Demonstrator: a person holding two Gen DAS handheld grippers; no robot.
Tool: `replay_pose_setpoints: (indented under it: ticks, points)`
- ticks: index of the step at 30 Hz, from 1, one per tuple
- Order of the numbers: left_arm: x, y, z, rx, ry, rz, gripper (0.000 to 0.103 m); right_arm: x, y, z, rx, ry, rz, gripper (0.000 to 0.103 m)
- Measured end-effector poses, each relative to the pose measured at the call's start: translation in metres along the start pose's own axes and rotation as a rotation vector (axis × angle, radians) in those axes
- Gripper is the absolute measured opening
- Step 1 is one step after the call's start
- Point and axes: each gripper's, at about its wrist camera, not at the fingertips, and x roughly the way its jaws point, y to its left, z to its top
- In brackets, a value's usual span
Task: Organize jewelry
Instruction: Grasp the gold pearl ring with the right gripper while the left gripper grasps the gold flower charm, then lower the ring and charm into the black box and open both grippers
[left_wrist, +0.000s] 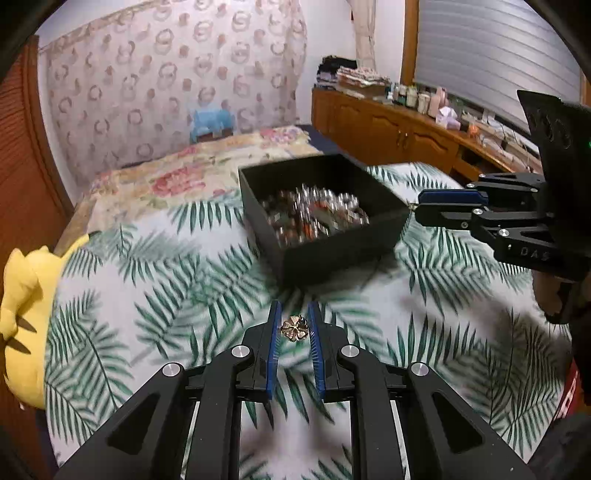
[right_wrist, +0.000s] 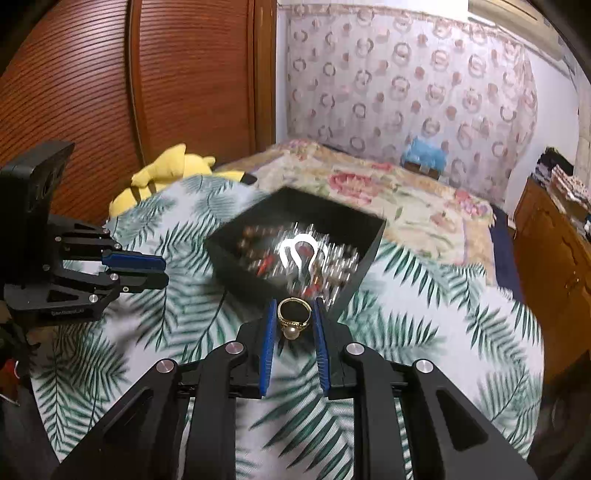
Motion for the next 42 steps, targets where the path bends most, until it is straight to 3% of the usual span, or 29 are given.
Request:
replay_pose_setpoints:
  ticks: [14,16,17,27,42]
  points:
    - [0.01,0.006,0.05,0.017,-0.074,-0.007,0.014,0.027,-0.019,0.033,0.014,-0.027,-0.007,0.022]
    - [0.011,0.007,0.055,0.012,-0.08,-0.01,0.014,0.03,-0.022,0.034,0.02,-0.023,-0.018,0.035]
    - [0.012,0.008,0.058,0.011,-0.083,-0.009,0.014,0.031,-0.024,0.034,0.025,-0.023,-0.021,0.035]
    - [0.037,0.004,0.078,0.028,-0.081,0.01,0.014,0.026,-0.037,0.024,0.067,-0.026,-0.036,0.035]
    - [0.061,0.007,0.096,-0.038,-0.058,0.034,0.017,0.013,-0.043,0.003,0.101,-0.018,-0.062,0.036]
